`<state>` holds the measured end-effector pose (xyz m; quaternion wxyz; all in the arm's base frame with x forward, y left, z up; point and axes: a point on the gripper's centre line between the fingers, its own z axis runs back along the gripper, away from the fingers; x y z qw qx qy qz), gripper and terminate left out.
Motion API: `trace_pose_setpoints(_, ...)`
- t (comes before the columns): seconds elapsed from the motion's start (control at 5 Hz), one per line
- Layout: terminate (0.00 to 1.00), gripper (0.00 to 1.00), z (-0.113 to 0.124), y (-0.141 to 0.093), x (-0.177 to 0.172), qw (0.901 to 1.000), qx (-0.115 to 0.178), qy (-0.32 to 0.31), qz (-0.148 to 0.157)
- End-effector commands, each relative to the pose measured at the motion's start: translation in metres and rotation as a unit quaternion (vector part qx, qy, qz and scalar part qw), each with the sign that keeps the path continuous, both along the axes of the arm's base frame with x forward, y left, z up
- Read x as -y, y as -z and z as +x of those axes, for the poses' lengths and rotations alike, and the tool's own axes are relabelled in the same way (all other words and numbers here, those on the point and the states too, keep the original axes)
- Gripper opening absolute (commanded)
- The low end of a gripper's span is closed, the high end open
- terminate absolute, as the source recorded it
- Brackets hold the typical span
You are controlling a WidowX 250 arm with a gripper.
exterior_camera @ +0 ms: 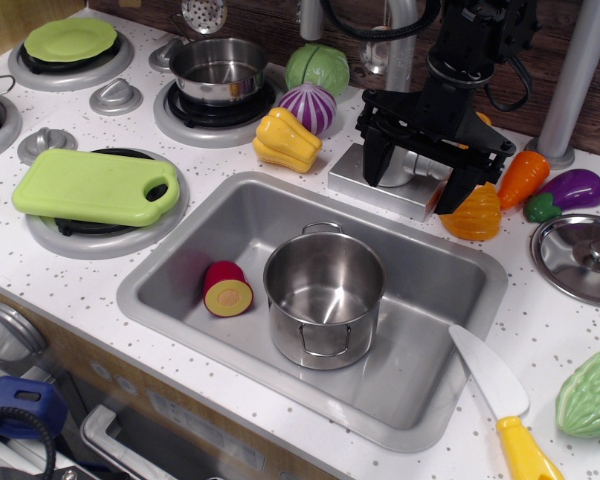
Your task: Turn lever vertical to front
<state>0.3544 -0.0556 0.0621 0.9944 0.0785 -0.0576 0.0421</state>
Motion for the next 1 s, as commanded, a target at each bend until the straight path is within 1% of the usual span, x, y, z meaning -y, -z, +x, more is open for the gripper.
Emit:
trace_pose_setpoints(0.0, 0.00, 1.00, 0.000, 0.000, 0.000, 1.0000, 0.000, 0.000, 0.000)
trace_pose_setpoints(0.2, 0.00, 1.00, 0.017, -0.013, -0.001, 0.9988, 0.036, 0.026, 0.021)
trace_pose_setpoints(0.4, 0.00, 1.00, 0.035, -0.023, 0.000, 0.9948, 0.086, 0.036, 0.041)
trace_pose_setpoints(0.6, 0.00, 1.00, 0.043, -0.029, 0.007, 0.9894, 0.134, 0.041, 0.039)
trace_pose_setpoints(0.8, 0.00, 1.00, 0.049, -0.033, 0.012, 0.9868, 0.151, 0.046, 0.038)
